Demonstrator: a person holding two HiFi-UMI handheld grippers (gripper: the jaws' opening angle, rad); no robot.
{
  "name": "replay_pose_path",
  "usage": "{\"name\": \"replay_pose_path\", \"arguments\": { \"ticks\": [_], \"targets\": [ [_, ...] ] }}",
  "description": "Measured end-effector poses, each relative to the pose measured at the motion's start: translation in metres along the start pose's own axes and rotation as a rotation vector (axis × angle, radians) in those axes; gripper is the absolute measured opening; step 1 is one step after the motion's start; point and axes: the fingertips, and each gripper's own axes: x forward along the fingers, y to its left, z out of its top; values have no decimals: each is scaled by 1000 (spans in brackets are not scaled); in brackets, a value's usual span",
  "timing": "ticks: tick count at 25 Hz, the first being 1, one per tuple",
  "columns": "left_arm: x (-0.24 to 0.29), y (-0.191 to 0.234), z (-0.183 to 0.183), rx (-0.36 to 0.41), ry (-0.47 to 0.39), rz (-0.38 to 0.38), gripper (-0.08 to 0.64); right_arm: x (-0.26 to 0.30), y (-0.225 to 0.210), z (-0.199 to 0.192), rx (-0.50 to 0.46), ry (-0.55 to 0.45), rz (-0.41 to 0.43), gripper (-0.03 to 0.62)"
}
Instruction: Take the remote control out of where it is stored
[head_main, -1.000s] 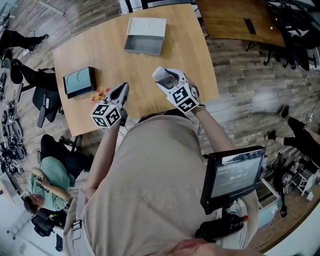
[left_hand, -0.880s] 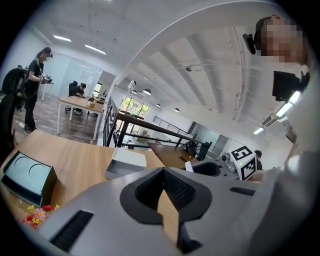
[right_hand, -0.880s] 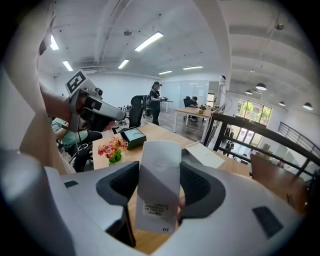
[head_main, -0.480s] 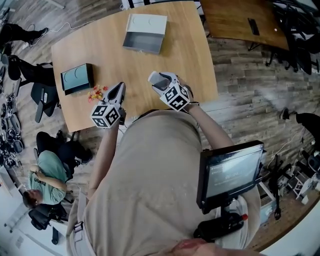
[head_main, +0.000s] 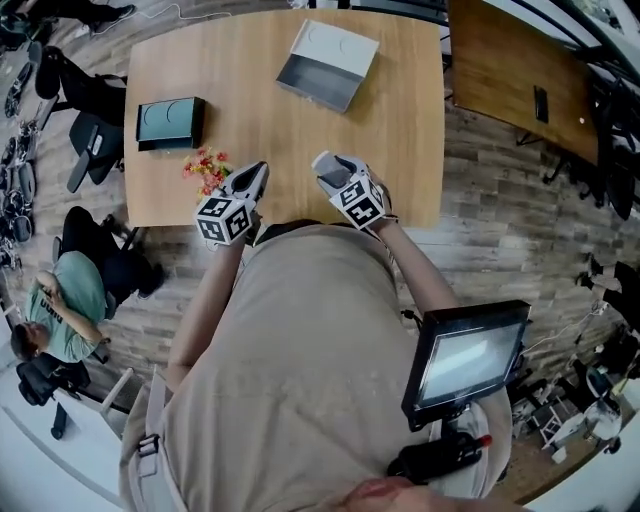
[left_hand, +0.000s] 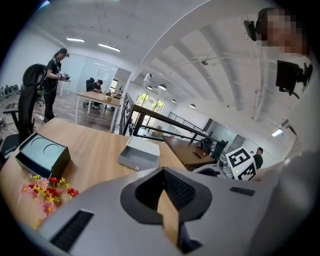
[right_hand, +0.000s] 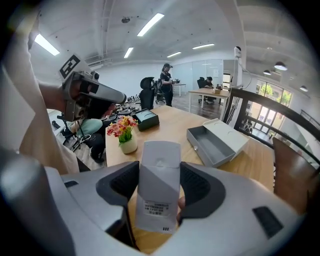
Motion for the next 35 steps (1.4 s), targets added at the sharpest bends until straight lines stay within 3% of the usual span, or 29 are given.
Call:
{"name": "replay_pose_path", "arguments": {
  "ticks": [6,22,35],
  "targets": [
    [-6,12,-13,-39,14,36,5,18,1,-16,1,48,44,264],
    [-4,36,-68,-49,107,116,5,59,1,-63,42,179,92,264],
    [2,43,-91,-63,135,122,5,94,-11,-108,86,289,67,265]
  ]
}}
